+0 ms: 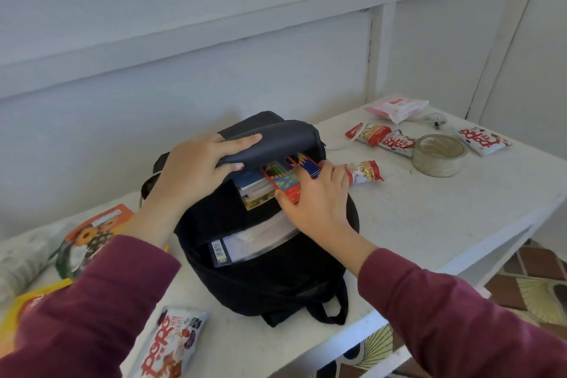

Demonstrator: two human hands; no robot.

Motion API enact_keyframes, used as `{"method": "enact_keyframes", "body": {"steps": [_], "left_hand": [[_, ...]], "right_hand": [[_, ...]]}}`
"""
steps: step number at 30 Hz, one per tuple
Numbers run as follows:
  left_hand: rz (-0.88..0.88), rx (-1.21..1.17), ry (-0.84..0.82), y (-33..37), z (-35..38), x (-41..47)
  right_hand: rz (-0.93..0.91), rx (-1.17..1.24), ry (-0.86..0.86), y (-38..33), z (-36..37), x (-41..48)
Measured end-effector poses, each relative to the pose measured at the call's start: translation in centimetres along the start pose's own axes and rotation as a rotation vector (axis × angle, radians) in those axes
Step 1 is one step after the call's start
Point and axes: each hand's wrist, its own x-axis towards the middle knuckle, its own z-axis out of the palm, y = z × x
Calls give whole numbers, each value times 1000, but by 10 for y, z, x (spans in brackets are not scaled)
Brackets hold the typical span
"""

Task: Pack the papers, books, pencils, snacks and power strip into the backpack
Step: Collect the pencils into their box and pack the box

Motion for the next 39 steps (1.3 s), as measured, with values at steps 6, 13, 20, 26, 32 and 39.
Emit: {"method": "enact_keyframes", "body": {"steps": [6,13,20,26,32,39], "left_hand": [[1,9,10,-1,3,-2],[10,18,29,-2,5,-3],[15,21,41,-1,3,-5],[3,8,41,-3,4,-6],[1,36,48,-2,6,-7],[14,34,54,-1,8,-8]], "right_hand": [[-86,71,-11,3,1,-23],[-196,7,-80,10,28,-62],[-232,-46,-135,4,29,-23],[-265,-86,-169,0,36,3],[-299,-44,-171,11,36,-9],[-291,-74,-201,7,38,7]]}}
